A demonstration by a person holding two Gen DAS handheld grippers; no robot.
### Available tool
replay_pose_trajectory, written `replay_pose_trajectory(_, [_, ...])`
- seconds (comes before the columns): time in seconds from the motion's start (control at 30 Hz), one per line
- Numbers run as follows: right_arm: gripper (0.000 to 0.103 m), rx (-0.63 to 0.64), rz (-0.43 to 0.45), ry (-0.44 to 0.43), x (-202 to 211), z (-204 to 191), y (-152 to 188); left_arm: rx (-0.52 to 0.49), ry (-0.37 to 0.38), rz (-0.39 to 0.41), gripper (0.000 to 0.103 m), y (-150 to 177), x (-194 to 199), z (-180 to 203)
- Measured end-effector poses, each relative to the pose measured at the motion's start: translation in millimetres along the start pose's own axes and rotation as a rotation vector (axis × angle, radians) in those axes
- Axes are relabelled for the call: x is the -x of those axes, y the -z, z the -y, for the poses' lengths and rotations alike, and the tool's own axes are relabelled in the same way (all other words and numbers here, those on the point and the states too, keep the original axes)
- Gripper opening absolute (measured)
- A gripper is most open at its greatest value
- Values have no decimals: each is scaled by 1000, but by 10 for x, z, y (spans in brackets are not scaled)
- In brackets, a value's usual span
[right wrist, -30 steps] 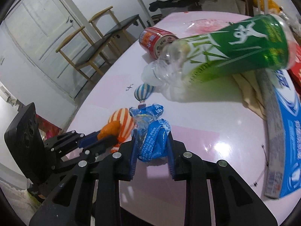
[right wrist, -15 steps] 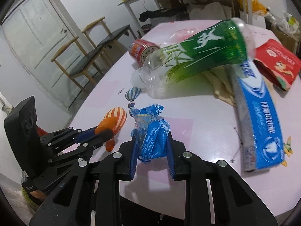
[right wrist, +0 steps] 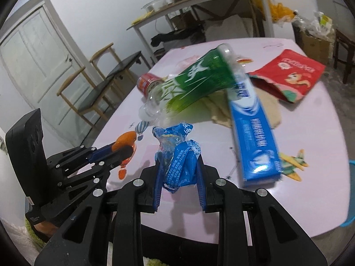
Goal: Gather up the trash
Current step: 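Carry the orange and wrapper with both tools over the blue wastebasket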
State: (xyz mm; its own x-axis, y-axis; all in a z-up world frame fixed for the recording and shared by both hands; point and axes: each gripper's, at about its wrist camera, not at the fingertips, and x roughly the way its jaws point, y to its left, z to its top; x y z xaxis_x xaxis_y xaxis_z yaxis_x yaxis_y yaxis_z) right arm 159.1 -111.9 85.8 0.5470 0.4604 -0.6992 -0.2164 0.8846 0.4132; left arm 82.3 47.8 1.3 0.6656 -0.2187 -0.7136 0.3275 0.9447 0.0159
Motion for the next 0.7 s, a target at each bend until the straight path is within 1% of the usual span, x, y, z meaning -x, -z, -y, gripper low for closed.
replay_pose_trajectory(0.23, [25,-40,56,26,282,207,47,-51,15,30,15,-125,61,240])
replay_pose_trajectory(0.37, [25,-72,91,42,444,362,85,-86,26,46,15,-224,78,439])
replay_pose_trajectory(0.47, [25,-99,123,55,595,502,130,-115,48,55,15,-296,81,603])
replay_pose_trajectory(0.57, [25,-143,181,99,855,734,159,-143,95,71,15,-417,95,767])
replay_pose_trajectory(0.67, [25,-220,265,180,1244,1058,234,-184,175,90,15,-622,72,1019])
replay_pose_trajectory(0.7, [25,-264,305,227,1441,1240,293,-201,211,93,15,-705,49,1130])
